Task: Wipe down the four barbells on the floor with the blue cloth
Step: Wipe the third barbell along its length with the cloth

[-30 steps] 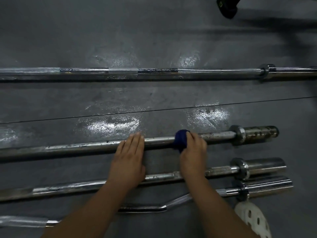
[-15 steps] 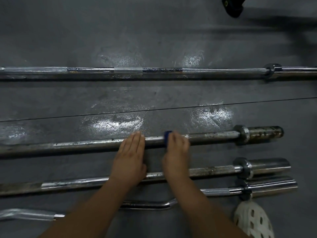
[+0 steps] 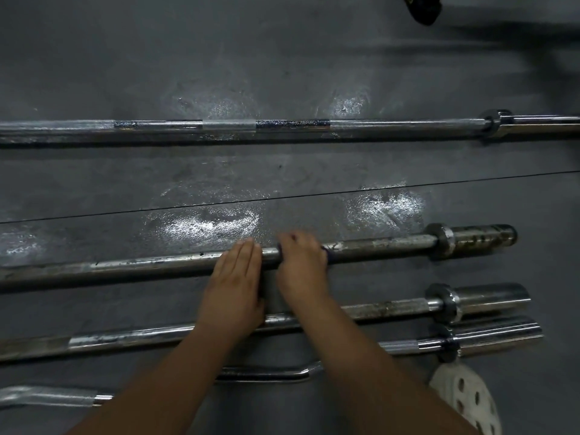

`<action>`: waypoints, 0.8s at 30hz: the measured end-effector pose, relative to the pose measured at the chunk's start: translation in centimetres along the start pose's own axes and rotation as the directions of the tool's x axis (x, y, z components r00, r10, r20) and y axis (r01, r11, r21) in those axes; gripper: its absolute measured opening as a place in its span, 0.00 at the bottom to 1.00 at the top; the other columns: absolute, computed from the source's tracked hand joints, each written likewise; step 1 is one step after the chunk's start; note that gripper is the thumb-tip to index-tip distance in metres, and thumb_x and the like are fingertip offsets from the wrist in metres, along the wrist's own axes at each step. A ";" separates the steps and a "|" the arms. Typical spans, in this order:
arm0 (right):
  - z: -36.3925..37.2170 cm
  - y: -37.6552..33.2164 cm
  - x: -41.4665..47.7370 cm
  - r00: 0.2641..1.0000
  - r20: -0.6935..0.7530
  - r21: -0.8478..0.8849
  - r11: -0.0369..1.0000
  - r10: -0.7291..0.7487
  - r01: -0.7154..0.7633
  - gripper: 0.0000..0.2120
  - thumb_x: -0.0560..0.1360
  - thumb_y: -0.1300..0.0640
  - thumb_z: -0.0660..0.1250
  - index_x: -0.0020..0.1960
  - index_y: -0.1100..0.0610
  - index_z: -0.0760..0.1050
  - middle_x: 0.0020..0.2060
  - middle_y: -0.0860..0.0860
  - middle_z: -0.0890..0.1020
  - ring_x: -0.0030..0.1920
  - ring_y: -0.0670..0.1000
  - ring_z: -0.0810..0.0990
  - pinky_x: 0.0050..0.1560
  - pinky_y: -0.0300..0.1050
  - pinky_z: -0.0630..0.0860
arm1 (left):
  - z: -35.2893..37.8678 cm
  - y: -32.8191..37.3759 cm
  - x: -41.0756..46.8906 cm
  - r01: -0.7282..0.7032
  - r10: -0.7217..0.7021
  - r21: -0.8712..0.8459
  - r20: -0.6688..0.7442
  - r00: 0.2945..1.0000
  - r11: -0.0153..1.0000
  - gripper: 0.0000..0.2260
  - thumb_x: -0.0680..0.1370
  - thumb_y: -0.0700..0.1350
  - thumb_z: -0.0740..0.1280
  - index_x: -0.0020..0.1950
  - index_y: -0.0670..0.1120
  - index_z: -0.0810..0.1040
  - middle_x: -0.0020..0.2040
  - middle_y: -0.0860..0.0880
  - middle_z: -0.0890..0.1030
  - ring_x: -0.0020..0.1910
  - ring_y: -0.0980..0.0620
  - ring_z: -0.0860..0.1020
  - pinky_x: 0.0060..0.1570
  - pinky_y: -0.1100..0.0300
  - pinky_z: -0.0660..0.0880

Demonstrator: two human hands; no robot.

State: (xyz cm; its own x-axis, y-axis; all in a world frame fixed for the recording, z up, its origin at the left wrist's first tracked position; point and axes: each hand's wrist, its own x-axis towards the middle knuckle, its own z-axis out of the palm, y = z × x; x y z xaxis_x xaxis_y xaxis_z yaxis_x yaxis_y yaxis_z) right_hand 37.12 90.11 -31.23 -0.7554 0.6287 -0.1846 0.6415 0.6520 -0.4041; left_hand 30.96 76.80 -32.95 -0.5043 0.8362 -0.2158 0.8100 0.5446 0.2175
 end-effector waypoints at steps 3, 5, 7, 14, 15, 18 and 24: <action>-2.3 2.9 1.0 0.990 -0.090 0.363 0.929 0.107 -0.068 0.21 0.69 0.70 0.61 0.58 0.58 0.80 0.54 0.57 0.79 0.54 0.57 0.76 0.53 0.35 0.66 | 0.0 0.0 -0.1 0.002 -0.002 0.005 -0.012 1.000 1.000 0.43 0.61 0.47 0.69 0.76 0.37 0.65 0.76 0.38 0.66 0.75 0.40 0.63 0.75 0.46 0.59; -3.7 6.3 1.6 0.904 -0.230 0.373 0.890 0.361 -0.261 0.17 0.72 0.70 0.61 0.57 0.61 0.81 0.55 0.59 0.77 0.55 0.57 0.75 0.55 0.34 0.64 | 0.0 0.0 0.0 0.014 -0.013 0.009 -0.020 1.000 1.000 0.43 0.61 0.47 0.69 0.76 0.37 0.65 0.76 0.39 0.66 0.75 0.40 0.63 0.75 0.46 0.59; -3.4 7.5 1.1 0.858 -0.293 0.155 0.906 0.422 -0.393 0.13 0.74 0.62 0.62 0.55 0.61 0.80 0.57 0.59 0.76 0.58 0.60 0.73 0.57 0.46 0.68 | 0.1 0.2 -0.1 0.022 -0.022 0.017 -0.021 1.000 1.000 0.43 0.62 0.47 0.68 0.76 0.37 0.65 0.76 0.38 0.66 0.75 0.40 0.63 0.75 0.46 0.59; -0.5 3.8 -0.6 0.974 -0.052 -0.061 0.974 -0.219 0.216 0.19 0.69 0.58 0.62 0.59 0.55 0.78 0.57 0.53 0.79 0.55 0.57 0.76 0.55 0.54 0.74 | -0.3 0.2 -0.2 0.016 -0.016 0.012 0.005 1.000 1.000 0.44 0.60 0.47 0.71 0.76 0.37 0.66 0.76 0.39 0.66 0.75 0.39 0.65 0.74 0.44 0.61; -1.0 4.9 -0.4 0.973 -0.052 -0.060 0.973 -0.227 0.223 0.20 0.69 0.59 0.61 0.60 0.54 0.78 0.57 0.52 0.80 0.54 0.56 0.77 0.56 0.53 0.74 | -0.3 0.1 -0.2 0.012 -0.012 0.015 0.004 1.000 1.000 0.44 0.60 0.47 0.71 0.75 0.37 0.66 0.76 0.38 0.66 0.75 0.39 0.65 0.74 0.44 0.61; -1.3 6.9 -0.8 0.947 -0.268 -0.010 0.982 0.177 -0.187 0.21 0.68 0.59 0.59 0.59 0.57 0.80 0.58 0.53 0.81 0.58 0.58 0.77 0.57 0.54 0.71 | -0.4 0.1 -0.1 0.020 -0.020 0.015 0.007 1.000 1.000 0.43 0.61 0.47 0.71 0.76 0.38 0.66 0.76 0.39 0.67 0.75 0.40 0.65 0.74 0.46 0.60; 1.9 -0.1 -1.7 0.977 -0.101 -0.129 0.976 -0.189 0.176 0.22 0.67 0.56 0.66 0.62 0.54 0.75 0.61 0.48 0.78 0.68 0.56 0.71 0.64 0.55 0.69 | -0.1 0.0 0.0 0.013 -0.013 -0.007 0.005 1.000 1.000 0.38 0.66 0.49 0.66 0.75 0.37 0.66 0.75 0.38 0.67 0.75 0.39 0.65 0.76 0.46 0.58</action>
State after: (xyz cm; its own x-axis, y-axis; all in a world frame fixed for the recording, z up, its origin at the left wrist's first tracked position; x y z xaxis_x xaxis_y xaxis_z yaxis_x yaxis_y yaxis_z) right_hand 38.15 88.18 -32.54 -0.8457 0.5335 -0.0134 0.5104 0.8014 -0.3118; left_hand 30.92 76.79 -32.88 -0.5132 0.8288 -0.2229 0.8013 0.5557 0.2214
